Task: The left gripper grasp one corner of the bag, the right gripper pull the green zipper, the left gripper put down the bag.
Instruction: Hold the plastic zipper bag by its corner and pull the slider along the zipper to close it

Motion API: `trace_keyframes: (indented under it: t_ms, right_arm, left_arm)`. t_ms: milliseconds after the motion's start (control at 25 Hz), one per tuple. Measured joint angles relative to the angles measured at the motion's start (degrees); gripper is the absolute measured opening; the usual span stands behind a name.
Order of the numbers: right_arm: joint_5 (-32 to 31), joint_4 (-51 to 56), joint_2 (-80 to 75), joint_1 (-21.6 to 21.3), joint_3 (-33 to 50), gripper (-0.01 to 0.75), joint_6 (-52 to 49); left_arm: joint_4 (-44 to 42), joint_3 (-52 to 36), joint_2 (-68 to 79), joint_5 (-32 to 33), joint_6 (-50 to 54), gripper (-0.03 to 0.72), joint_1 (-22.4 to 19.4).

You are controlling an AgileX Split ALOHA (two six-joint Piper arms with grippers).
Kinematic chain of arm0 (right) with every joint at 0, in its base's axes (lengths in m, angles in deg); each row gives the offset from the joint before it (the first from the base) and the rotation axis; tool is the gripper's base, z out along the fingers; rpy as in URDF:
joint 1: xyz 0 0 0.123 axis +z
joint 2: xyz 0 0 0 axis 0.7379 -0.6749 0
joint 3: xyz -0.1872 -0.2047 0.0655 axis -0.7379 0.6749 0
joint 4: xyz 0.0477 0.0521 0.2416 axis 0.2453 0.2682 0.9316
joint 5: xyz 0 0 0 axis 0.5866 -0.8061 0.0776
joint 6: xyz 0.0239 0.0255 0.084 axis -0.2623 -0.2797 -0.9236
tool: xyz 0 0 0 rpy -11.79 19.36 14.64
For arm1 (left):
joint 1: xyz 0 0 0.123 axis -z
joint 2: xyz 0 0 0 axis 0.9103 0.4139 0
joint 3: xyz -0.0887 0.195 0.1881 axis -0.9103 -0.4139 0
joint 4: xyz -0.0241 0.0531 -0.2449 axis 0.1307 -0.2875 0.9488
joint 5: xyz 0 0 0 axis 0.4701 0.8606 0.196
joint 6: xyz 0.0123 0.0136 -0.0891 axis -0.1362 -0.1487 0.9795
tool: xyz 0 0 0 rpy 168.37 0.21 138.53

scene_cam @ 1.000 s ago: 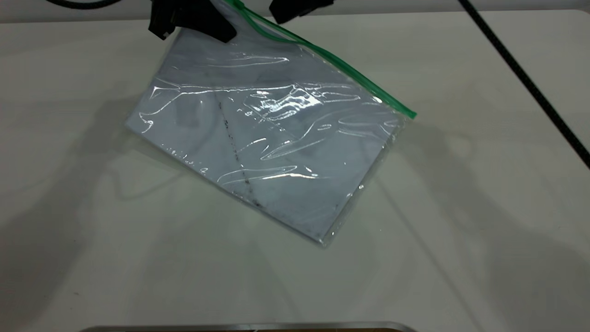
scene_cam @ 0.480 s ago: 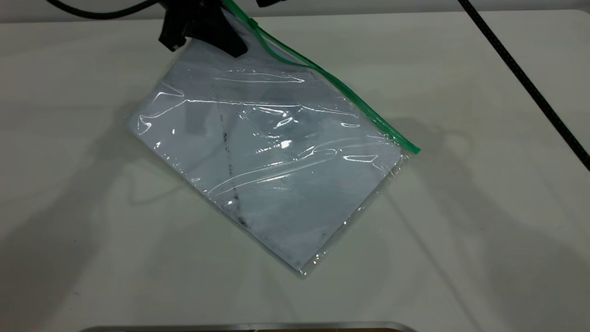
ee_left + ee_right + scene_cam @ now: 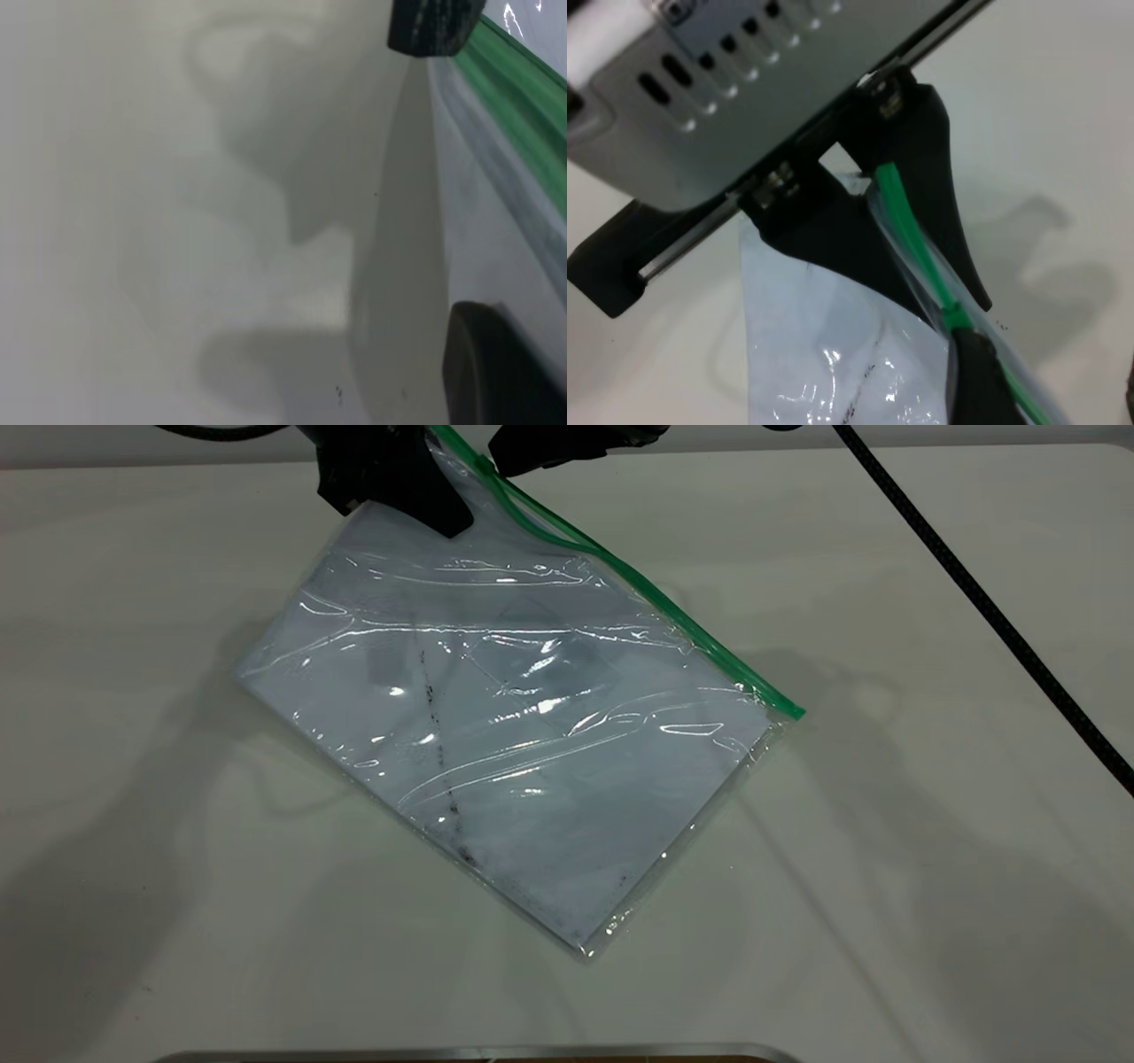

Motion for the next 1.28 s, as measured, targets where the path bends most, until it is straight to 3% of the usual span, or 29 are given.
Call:
trace_keyframes:
  t_ms: [800,1280]
  right_arm:
    - [-0.8,1.0,-1.2,1.1,-0.5,0.435,1.3]
    - [0.9,1.0,-0.9,1.1,-0.6,0.435,-4.0]
  left_arm:
    - [0.5,-0.1,0.0,-0.1,0.3,0.064,0.0]
    - [0.5,-0.1,0.0,-0.1,0.3,0.064,0.0]
